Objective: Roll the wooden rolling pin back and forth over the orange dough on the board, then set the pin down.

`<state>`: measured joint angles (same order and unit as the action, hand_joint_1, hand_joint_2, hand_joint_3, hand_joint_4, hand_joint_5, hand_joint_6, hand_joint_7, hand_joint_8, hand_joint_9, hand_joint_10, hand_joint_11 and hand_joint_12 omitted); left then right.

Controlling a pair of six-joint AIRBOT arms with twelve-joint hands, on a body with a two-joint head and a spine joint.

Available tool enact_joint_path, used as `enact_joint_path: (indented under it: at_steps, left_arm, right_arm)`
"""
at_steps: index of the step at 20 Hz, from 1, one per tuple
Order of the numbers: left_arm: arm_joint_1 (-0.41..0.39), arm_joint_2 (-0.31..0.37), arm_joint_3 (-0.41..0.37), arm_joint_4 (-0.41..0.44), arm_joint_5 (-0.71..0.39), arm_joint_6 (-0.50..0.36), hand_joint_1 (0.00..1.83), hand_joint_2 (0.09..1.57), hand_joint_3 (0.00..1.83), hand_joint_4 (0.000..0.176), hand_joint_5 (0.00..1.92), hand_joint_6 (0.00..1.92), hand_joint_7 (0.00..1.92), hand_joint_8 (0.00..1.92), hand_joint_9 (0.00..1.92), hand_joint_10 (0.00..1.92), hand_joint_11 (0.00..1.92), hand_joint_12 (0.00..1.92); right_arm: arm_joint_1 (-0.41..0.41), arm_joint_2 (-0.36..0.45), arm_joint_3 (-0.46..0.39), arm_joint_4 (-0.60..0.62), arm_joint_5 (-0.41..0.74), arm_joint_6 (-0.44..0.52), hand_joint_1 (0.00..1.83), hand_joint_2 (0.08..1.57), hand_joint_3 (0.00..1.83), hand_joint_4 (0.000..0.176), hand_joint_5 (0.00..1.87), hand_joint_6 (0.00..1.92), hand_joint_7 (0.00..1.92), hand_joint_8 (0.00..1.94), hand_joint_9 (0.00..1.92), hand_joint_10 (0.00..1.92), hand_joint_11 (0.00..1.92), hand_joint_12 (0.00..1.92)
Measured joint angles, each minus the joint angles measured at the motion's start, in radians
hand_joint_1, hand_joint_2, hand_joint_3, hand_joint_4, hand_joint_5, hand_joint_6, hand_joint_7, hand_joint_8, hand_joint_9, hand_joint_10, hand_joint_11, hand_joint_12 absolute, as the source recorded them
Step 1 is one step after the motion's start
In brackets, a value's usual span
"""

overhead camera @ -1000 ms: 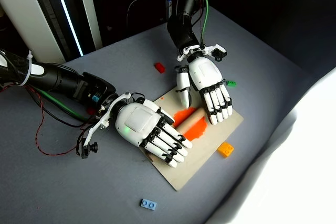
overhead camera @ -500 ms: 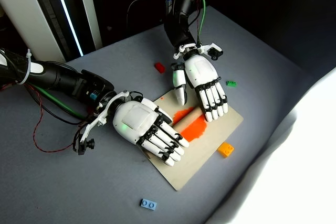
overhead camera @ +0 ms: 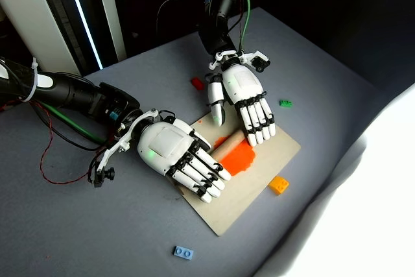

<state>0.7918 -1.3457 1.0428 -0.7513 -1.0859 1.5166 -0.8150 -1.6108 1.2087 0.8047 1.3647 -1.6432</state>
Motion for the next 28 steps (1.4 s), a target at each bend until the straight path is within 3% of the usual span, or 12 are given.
enact_joint_path:
  at_steps: [3, 4, 7, 11, 16, 18, 21, 24, 28]
  left_arm:
    - [0.001, 0.002, -0.006, 0.006, 0.000, -0.004, 0.00, 1.49, 0.00, 0.000, 0.17, 0.00, 0.17, 0.00, 0.11, 0.00, 0.00, 0.25]
    - [0.003, 0.002, -0.006, 0.012, 0.000, -0.006, 0.00, 1.49, 0.00, 0.000, 0.18, 0.01, 0.20, 0.01, 0.13, 0.01, 0.00, 0.32]
    - [0.009, 0.003, -0.011, 0.019, -0.004, -0.017, 0.00, 1.49, 0.00, 0.000, 0.19, 0.01, 0.20, 0.01, 0.14, 0.01, 0.00, 0.34]
    - [0.023, 0.013, -0.034, 0.022, -0.006, -0.020, 0.00, 1.49, 0.00, 0.000, 0.18, 0.00, 0.19, 0.00, 0.14, 0.01, 0.00, 0.31]
    - [0.025, 0.021, -0.042, 0.021, -0.004, -0.021, 0.00, 1.50, 0.00, 0.000, 0.15, 0.00, 0.19, 0.00, 0.15, 0.00, 0.00, 0.34]
    - [0.025, 0.023, -0.046, 0.026, -0.005, -0.022, 0.00, 1.50, 0.00, 0.000, 0.15, 0.00, 0.20, 0.00, 0.14, 0.00, 0.00, 0.29]
    - [0.025, 0.028, -0.051, 0.027, -0.005, -0.021, 0.00, 1.50, 0.00, 0.000, 0.15, 0.00, 0.18, 0.00, 0.12, 0.00, 0.00, 0.25]
    - [0.025, 0.032, -0.061, 0.029, -0.005, -0.018, 0.00, 1.50, 0.00, 0.000, 0.16, 0.00, 0.18, 0.00, 0.14, 0.01, 0.00, 0.34]
    - [0.028, 0.037, -0.072, 0.034, -0.008, -0.014, 0.00, 1.51, 0.00, 0.000, 0.20, 0.01, 0.22, 0.01, 0.18, 0.01, 0.00, 0.43]
  right_arm:
    - [0.000, 0.000, -0.008, 0.005, 0.004, -0.011, 0.00, 1.56, 0.00, 0.000, 0.29, 0.00, 0.35, 0.00, 0.25, 0.01, 0.00, 0.65]
    - [-0.003, 0.000, -0.011, 0.003, 0.006, -0.012, 0.00, 1.57, 0.00, 0.000, 0.28, 0.00, 0.34, 0.00, 0.24, 0.01, 0.00, 0.56]
    - [-0.006, 0.000, -0.019, 0.003, 0.011, -0.017, 0.00, 1.57, 0.00, 0.000, 0.28, 0.00, 0.34, 0.00, 0.24, 0.01, 0.00, 0.52]
    - [-0.007, 0.007, -0.036, 0.005, 0.020, -0.024, 0.00, 1.56, 0.00, 0.000, 0.31, 0.01, 0.37, 0.00, 0.26, 0.01, 0.00, 0.63]
    - [-0.007, 0.015, -0.048, 0.016, 0.023, -0.037, 0.00, 1.56, 0.00, 0.000, 0.27, 0.00, 0.34, 0.00, 0.25, 0.00, 0.00, 0.53]
    - [-0.007, 0.018, -0.051, 0.019, 0.023, -0.038, 0.00, 1.56, 0.00, 0.000, 0.31, 0.02, 0.39, 0.01, 0.29, 0.02, 0.00, 0.72]
    - [-0.007, 0.023, -0.069, 0.019, 0.034, -0.045, 0.00, 1.55, 0.00, 0.000, 0.31, 0.02, 0.36, 0.00, 0.27, 0.01, 0.00, 0.63]
    - [-0.014, 0.026, -0.090, 0.025, 0.040, -0.057, 0.00, 1.55, 0.00, 0.000, 0.30, 0.02, 0.35, 0.01, 0.25, 0.01, 0.00, 0.54]
    - [-0.014, 0.027, -0.100, 0.032, 0.045, -0.063, 0.00, 1.56, 0.00, 0.000, 0.30, 0.01, 0.36, 0.01, 0.27, 0.02, 0.00, 0.64]
